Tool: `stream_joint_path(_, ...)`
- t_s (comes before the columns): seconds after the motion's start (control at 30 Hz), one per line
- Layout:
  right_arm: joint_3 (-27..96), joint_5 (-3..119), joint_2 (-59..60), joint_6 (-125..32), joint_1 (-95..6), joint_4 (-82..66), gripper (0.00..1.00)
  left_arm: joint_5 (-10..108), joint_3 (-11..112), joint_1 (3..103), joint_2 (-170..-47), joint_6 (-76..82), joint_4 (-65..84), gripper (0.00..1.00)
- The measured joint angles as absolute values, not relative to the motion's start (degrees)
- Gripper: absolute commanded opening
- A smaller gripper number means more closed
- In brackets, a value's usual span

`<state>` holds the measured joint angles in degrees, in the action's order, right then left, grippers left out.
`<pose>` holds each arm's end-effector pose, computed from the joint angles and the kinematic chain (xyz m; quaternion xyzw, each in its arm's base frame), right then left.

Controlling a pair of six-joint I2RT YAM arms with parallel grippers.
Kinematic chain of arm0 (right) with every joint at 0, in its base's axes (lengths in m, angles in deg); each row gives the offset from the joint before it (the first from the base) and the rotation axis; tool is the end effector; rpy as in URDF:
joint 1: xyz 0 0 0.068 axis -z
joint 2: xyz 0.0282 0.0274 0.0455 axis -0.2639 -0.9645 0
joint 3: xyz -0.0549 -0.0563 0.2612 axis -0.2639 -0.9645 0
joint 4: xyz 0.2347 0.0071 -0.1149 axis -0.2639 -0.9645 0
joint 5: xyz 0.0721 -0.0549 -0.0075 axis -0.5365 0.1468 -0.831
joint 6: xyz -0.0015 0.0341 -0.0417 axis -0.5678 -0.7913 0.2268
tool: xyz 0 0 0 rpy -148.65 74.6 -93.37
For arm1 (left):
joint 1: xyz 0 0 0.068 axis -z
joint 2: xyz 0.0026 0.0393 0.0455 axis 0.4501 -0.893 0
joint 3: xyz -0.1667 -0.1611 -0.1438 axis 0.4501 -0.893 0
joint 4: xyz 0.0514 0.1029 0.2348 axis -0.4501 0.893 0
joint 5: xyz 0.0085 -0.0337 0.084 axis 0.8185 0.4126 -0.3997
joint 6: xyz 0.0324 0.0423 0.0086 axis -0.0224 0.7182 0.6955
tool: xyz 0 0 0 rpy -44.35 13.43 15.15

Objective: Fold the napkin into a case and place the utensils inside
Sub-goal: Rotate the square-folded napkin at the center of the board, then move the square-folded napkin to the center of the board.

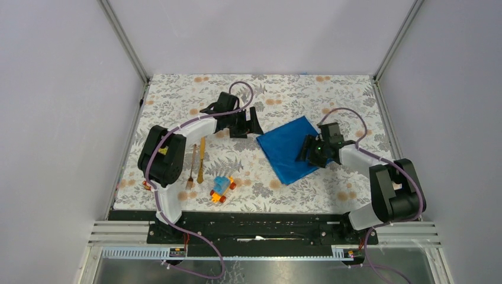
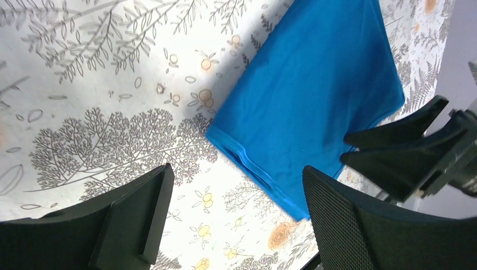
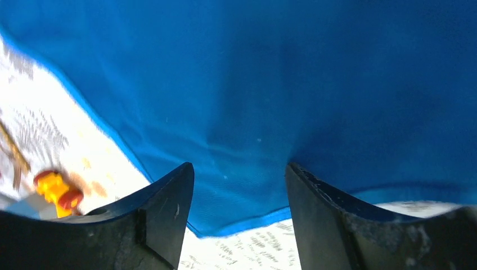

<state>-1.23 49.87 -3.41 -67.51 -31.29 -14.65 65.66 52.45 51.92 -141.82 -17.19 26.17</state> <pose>0.2636 0.0857 0.1573 0.0536 0.9388 0.2402 0.2412 0.3651 -0.1883 0.1934 0.0200 0.9176 -0.3416 0.2021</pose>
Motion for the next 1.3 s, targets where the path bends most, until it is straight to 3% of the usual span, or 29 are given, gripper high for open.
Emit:
stream_joint_path(0.17,5.86,52.20,-9.40,-65.02,-23.09,-17.38,0.70,65.00,59.03,51.94,-143.59,-16.14,28.23,0.90)
stream_joint_path(0.33,30.62,54.17,-29.09,-58.44,-20.43,-20.59,0.70,65.79,65.72,52.14,-149.47,-16.18,26.06,0.90)
stream_joint_path(0.43,40.96,51.16,-35.65,-55.36,-20.56,-21.03,0.77,67.04,66.68,52.34,-153.43,-16.42,25.32,0.89)
stream_joint_path(0.57,40.94,49.73,-31.71,-55.14,-20.78,-23.11,0.83,69.07,67.38,52.71,-157.78,-17.32,24.77,0.88)
stream_joint_path(0.73,40.19,46.59,-26.23,-55.82,-15.51,-22.41,0.76,69.99,68.25,53.08,-158.15,-19.02,23.22,0.83)
stream_joint_path(0.9,42.44,43.48,-33.13,-55.64,-9.32,-20.24,0.67,70.40,67.45,54.08,-159.40,-21.14,20.93,0.67)
stream_joint_path(1.13,39.08,41.34,-37.55,-56.69,-10.48,-18.65,0.58,71.23,59.45,54.43,-157.52,-25.23,11.75,0.50)
stream_joint_path(1.2,34.95,40.69,-35.36,-57.76,-11.29,-16.00,0.58,71.41,55.73,54.41,-155.88,-26.34,9.17,0.50)
stream_joint_path(1.3,28.30,41.04,-30.66,-59.82,-14.44,-15.06,0.68,71.50,49.02,54.46,-151.72,-27.55,7.02,0.73)
